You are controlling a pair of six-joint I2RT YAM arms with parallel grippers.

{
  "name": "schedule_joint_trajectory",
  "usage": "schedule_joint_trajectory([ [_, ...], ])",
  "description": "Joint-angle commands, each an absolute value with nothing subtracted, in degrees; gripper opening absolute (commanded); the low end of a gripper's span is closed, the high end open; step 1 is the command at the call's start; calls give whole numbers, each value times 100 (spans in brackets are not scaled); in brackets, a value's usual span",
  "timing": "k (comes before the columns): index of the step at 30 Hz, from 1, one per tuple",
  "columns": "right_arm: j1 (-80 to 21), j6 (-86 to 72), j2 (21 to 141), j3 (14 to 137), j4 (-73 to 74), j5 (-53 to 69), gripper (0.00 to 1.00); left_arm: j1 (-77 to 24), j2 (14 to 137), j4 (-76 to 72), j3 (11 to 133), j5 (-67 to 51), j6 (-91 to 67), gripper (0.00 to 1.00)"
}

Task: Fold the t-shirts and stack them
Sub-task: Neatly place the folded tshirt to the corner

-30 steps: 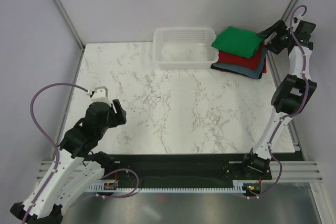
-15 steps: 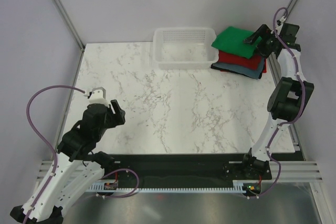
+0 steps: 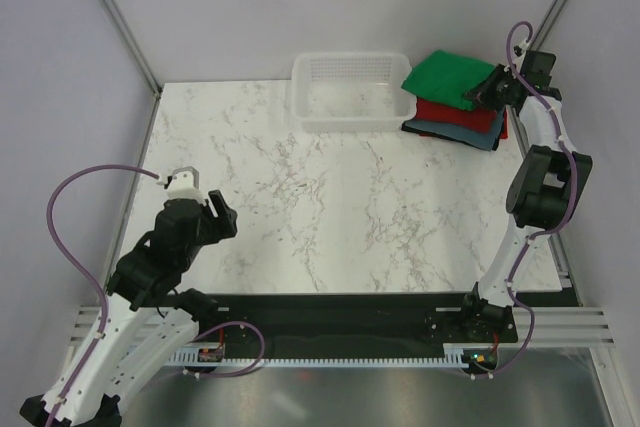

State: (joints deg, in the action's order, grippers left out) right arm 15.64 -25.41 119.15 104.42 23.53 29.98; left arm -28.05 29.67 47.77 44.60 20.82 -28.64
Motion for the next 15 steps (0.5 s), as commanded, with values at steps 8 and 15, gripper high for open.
schedule_joint_trajectory([
  [8, 1792, -2399, 11391, 11153, 3189, 2671, 0, -2760, 2944, 4544, 4456, 2083, -2979, 73],
  [15, 2021, -2513, 11408, 11092, 3199, 3524, 0, -2742, 2988, 4544, 4456, 2039, -2962, 73],
])
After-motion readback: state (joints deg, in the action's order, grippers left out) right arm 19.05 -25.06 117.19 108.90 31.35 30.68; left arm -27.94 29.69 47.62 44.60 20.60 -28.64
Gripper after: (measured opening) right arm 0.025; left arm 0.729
